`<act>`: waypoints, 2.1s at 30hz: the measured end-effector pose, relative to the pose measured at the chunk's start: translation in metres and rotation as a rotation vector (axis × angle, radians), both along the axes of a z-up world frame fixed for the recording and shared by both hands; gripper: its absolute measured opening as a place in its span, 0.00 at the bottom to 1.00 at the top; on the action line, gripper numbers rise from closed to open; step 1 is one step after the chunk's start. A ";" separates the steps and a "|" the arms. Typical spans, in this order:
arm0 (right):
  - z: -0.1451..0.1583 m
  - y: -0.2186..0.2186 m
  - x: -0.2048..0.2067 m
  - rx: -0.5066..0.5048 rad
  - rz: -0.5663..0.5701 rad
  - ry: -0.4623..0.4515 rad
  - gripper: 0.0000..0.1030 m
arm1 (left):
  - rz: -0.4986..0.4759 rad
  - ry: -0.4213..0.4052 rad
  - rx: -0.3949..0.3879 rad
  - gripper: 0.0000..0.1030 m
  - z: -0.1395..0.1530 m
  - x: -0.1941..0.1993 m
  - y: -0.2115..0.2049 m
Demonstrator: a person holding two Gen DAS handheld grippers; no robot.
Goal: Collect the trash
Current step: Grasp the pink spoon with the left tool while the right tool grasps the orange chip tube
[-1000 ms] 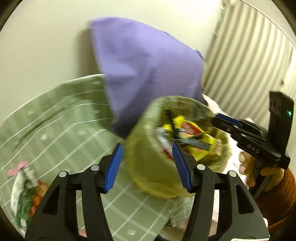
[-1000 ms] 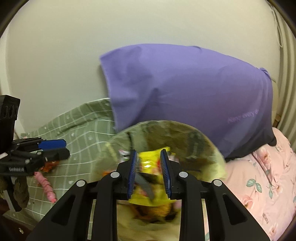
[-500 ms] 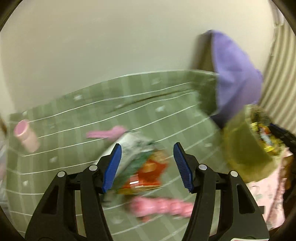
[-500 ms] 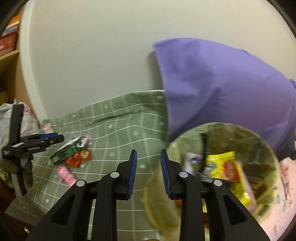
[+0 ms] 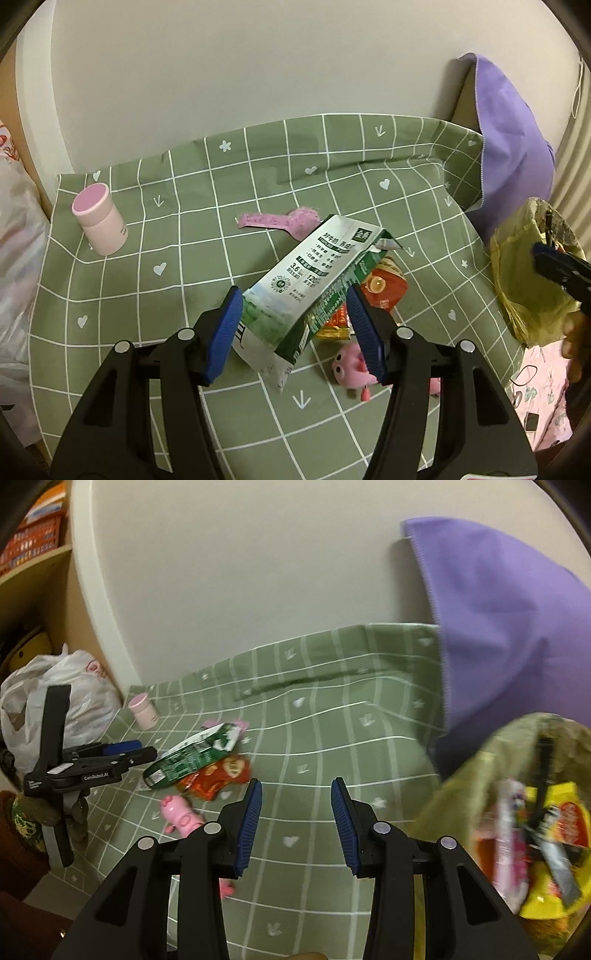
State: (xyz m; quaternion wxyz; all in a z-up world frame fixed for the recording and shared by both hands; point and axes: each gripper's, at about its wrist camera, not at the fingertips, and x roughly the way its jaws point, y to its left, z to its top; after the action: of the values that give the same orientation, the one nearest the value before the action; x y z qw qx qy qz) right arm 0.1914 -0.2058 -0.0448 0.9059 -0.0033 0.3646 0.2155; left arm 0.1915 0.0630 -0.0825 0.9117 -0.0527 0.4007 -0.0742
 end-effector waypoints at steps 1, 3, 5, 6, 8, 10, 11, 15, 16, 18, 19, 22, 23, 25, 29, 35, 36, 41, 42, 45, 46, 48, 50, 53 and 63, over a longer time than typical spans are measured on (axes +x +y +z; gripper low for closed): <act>-0.003 0.007 0.003 -0.003 0.021 0.006 0.36 | -0.004 -0.002 -0.001 0.54 0.002 0.000 -0.001; -0.008 0.020 0.008 -0.015 0.053 0.013 0.36 | -0.019 -0.006 -0.006 0.54 0.005 0.000 -0.001; -0.010 0.028 0.010 -0.024 0.067 0.010 0.36 | -0.058 -0.017 -0.014 0.55 0.009 0.003 -0.003; -0.011 0.030 0.011 -0.029 0.075 0.009 0.36 | -0.106 -0.028 -0.021 0.59 0.012 0.007 -0.006; -0.012 0.033 0.012 -0.036 0.089 0.012 0.36 | -0.212 -0.025 -0.055 0.61 0.014 0.018 -0.011; -0.016 0.032 0.012 -0.048 0.099 0.026 0.36 | -0.311 0.023 -0.063 0.64 0.010 0.035 -0.018; -0.017 0.029 0.012 -0.054 0.098 0.029 0.36 | -0.349 0.044 -0.031 0.64 0.007 0.045 -0.024; -0.024 0.011 0.008 -0.055 0.054 0.055 0.36 | -0.378 0.111 0.127 0.65 -0.010 0.080 -0.039; -0.026 0.005 0.008 -0.050 0.038 0.065 0.36 | -0.375 0.137 0.127 0.65 -0.014 0.090 -0.039; -0.029 -0.004 0.007 -0.039 0.013 0.083 0.36 | -0.365 0.181 0.095 0.65 -0.020 0.107 -0.037; -0.030 -0.006 0.006 -0.036 0.006 0.088 0.36 | -0.354 0.221 0.057 0.65 -0.024 0.118 -0.035; -0.031 -0.011 0.003 -0.037 -0.002 0.099 0.36 | -0.300 0.301 -0.024 0.64 -0.035 0.132 -0.026; -0.032 -0.011 0.003 -0.037 0.001 0.101 0.36 | -0.272 0.316 -0.045 0.63 -0.039 0.133 -0.022; -0.033 -0.009 0.004 -0.036 0.010 0.104 0.36 | -0.205 0.317 -0.054 0.62 -0.041 0.126 -0.012; -0.036 0.004 0.012 -0.019 0.050 0.115 0.36 | -0.036 0.303 -0.056 0.59 -0.042 0.095 0.018; -0.032 0.057 0.036 -0.004 0.230 0.084 0.43 | 0.165 0.223 -0.092 0.59 -0.036 0.045 0.062; -0.031 0.068 0.042 -0.006 0.265 0.080 0.46 | 0.184 0.212 -0.118 0.59 -0.034 0.038 0.068; -0.048 0.114 0.079 -0.025 0.375 0.111 0.46 | 0.245 0.144 -0.198 0.59 -0.020 -0.003 0.088; -0.055 0.121 0.088 -0.016 0.392 0.135 0.46 | 0.243 0.138 -0.200 0.60 -0.019 -0.008 0.088; -0.077 0.140 0.103 -0.061 0.408 0.176 0.46 | 0.226 0.124 -0.184 0.61 -0.014 -0.022 0.093; -0.087 0.148 0.105 -0.111 0.410 0.191 0.47 | 0.227 0.118 -0.171 0.62 -0.012 -0.027 0.097; -0.093 0.152 0.103 -0.150 0.411 0.185 0.47 | 0.231 0.106 -0.159 0.62 -0.009 -0.036 0.106; -0.091 0.147 0.101 -0.132 0.399 0.184 0.45 | 0.232 0.096 -0.177 0.63 -0.010 -0.039 0.109; -0.086 0.135 0.096 -0.112 0.366 0.184 0.36 | 0.227 0.096 -0.217 0.64 -0.016 -0.035 0.113; -0.052 0.072 0.070 -0.088 0.172 0.100 0.19 | 0.163 0.136 -0.232 0.66 -0.032 0.023 0.092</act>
State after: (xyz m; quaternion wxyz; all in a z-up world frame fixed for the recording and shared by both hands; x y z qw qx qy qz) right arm 0.2616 -0.1337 -0.0970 0.8638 -0.0635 0.4168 0.2759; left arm 0.2141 0.1551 -0.1141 0.8732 -0.1947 0.4447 -0.0421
